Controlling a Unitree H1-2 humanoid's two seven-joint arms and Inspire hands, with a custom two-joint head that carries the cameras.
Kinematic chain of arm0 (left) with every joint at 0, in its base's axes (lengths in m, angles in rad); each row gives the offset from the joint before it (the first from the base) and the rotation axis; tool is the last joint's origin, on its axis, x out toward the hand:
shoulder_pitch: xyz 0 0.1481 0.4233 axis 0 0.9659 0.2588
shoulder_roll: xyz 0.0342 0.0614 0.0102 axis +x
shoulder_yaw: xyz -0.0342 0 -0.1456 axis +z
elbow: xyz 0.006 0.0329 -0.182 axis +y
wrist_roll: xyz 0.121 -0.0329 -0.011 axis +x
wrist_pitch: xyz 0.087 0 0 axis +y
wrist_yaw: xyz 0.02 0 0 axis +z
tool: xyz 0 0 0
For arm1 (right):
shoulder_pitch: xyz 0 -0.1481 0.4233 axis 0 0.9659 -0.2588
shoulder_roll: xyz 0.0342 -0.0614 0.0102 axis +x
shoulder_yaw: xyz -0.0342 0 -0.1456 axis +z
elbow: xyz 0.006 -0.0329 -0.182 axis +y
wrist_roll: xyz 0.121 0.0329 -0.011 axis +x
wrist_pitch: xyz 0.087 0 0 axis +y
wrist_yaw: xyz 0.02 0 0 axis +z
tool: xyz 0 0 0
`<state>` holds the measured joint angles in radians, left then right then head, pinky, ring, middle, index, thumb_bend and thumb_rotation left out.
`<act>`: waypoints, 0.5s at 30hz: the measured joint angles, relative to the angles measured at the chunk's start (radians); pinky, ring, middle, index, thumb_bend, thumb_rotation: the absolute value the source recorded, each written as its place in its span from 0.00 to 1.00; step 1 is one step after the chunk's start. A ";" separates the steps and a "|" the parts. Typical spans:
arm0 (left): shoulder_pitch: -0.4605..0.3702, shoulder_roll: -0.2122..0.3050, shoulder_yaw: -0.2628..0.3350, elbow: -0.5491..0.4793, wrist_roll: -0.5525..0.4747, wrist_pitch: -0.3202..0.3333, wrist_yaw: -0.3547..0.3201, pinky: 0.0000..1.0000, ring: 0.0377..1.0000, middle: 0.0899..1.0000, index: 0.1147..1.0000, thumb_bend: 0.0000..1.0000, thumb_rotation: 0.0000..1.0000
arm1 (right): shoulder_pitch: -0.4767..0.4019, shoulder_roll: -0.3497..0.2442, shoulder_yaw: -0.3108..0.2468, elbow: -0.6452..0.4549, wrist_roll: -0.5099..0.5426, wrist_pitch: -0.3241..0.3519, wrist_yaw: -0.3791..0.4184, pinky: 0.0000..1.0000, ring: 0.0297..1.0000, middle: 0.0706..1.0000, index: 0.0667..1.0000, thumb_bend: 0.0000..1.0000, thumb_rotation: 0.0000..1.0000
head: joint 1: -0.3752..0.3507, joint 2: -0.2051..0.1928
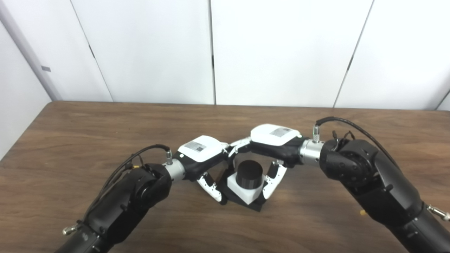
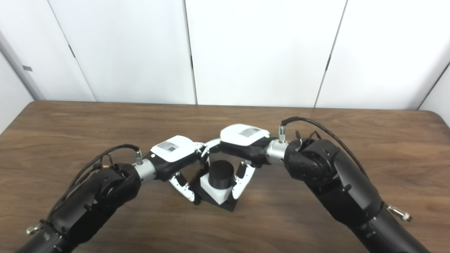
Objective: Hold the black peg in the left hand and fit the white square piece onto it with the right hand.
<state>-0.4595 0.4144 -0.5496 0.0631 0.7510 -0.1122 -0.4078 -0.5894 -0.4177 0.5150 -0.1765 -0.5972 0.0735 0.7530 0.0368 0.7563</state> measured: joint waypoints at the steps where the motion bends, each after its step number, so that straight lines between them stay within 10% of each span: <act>1: 0.000 0.000 0.000 0.000 0.000 0.000 0.000 0.75 0.93 0.92 0.42 0.52 0.07 | 0.003 -0.001 0.003 0.001 -0.004 0.001 0.002 0.79 0.88 0.90 0.86 0.95 0.29 | 0.000 0.000; 15: 0.000 -0.003 0.001 -0.001 0.000 0.000 0.000 0.74 0.92 0.90 0.42 0.52 0.07 | 0.015 -0.012 -0.008 -0.001 -0.008 0.049 0.042 0.75 0.87 0.90 0.94 0.88 0.17 | 0.002 0.000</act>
<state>-0.4594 0.4110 -0.5484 0.0620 0.7508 -0.1124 -0.4083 -0.5747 -0.4292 0.5067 -0.1773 -0.6047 0.1230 0.7949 0.0383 0.7563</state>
